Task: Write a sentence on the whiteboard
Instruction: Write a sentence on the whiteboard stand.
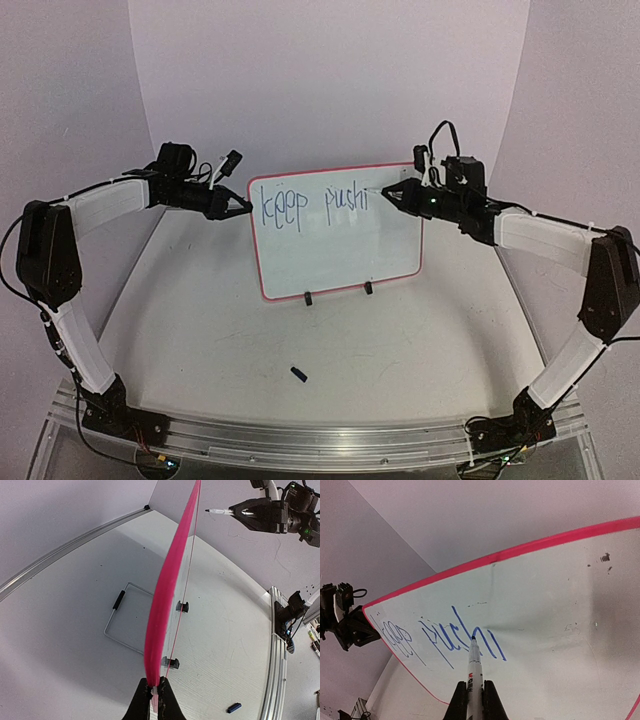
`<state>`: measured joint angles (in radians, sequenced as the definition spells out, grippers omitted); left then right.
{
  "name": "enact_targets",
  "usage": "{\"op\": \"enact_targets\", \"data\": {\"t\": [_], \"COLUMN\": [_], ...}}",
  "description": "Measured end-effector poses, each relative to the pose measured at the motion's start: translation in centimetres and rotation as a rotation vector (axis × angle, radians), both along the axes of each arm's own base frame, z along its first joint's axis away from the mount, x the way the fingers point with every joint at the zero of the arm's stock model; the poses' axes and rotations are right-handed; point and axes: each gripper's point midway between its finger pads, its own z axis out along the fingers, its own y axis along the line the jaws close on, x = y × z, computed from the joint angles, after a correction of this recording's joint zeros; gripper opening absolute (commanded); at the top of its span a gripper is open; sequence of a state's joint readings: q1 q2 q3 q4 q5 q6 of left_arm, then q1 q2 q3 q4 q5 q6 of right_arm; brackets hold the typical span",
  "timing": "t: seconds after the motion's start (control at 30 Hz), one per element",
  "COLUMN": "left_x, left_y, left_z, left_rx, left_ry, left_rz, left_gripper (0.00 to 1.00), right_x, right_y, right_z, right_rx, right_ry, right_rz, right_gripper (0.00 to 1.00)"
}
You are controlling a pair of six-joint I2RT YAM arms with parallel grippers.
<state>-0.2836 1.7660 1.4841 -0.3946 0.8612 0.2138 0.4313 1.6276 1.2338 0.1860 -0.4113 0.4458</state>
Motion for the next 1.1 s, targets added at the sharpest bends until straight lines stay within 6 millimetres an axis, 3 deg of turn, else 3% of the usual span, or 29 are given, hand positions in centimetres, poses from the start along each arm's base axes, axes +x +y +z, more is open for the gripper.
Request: {"op": "enact_targets", "data": {"t": [0.27, 0.73, 1.1], "left_x": [0.0, 0.0, -0.1], "left_y": [0.0, -0.1, -0.1], "left_z": [0.0, 0.0, 0.0], "left_rx": [0.0, 0.0, 0.0], "left_ry": [0.0, 0.0, 0.0], "left_rz": [0.0, -0.002, -0.003], "left_gripper": [0.0, 0.0, 0.0], "right_x": [0.4, 1.5, 1.0], "right_y": [0.1, -0.1, -0.4], "right_z": [0.8, -0.3, -0.1], "right_rx": [0.004, -0.015, -0.012], "right_ry": [-0.017, -0.004, -0.014], "right_rz": [-0.004, -0.043, -0.048], "right_gripper": [0.0, 0.0, 0.0]}}
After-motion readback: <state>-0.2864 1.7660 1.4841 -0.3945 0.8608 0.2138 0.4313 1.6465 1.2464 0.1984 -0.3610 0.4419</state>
